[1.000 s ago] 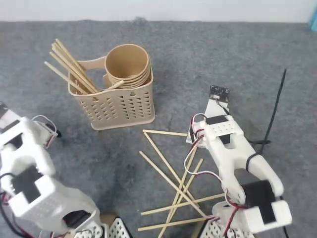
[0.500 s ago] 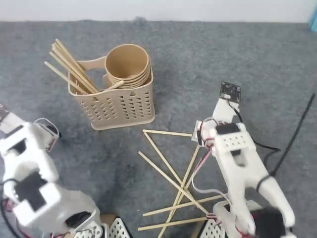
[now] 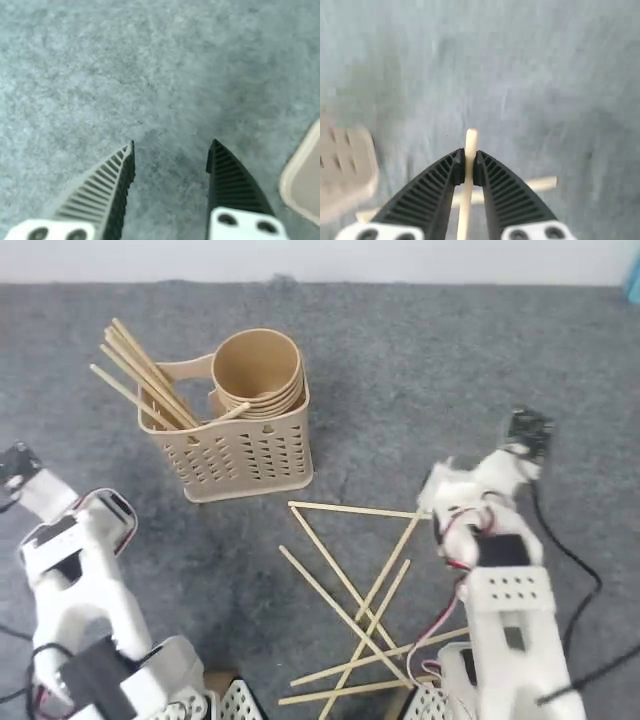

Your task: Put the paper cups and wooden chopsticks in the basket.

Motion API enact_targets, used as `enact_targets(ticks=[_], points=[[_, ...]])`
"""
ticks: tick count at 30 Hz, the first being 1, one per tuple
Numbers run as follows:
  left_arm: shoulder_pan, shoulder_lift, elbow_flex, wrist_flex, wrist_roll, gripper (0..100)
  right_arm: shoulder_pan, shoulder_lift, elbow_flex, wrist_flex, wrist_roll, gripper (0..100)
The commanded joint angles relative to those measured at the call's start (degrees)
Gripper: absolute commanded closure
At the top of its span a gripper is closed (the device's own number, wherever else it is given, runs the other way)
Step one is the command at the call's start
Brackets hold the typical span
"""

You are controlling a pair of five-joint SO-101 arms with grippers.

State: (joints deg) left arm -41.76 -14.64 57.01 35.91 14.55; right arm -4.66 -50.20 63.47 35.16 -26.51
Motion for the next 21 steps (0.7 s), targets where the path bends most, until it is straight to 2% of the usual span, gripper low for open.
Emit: enact_targets(ticks=[1, 4, 8, 13, 21], points=[[0.8, -3.1, 0.0, -1.3, -1.6, 78, 3.0, -6.9, -0.8, -7.3, 1.1, 99.1], [0.8, -3.2, 0.1, -1.3, -1.7, 78, 3.6, -13.1, -2.9, -10.3, 2.8, 99.1], [0.8, -3.2, 0.2, -1.3, -2.5, 86, 3.1, -21.6, -6.5, -11.4, 10.9, 99.1], [1.0, -5.8, 2.1, -1.8, -4.6, 89, 2.2, -27.4, -11.3, -13.3, 11.8, 99.1], [4.5, -26.5, 17.8, -7.9, -10.6, 89, 1.9, -27.4, -12.5, -10.0, 11.6, 99.1]])
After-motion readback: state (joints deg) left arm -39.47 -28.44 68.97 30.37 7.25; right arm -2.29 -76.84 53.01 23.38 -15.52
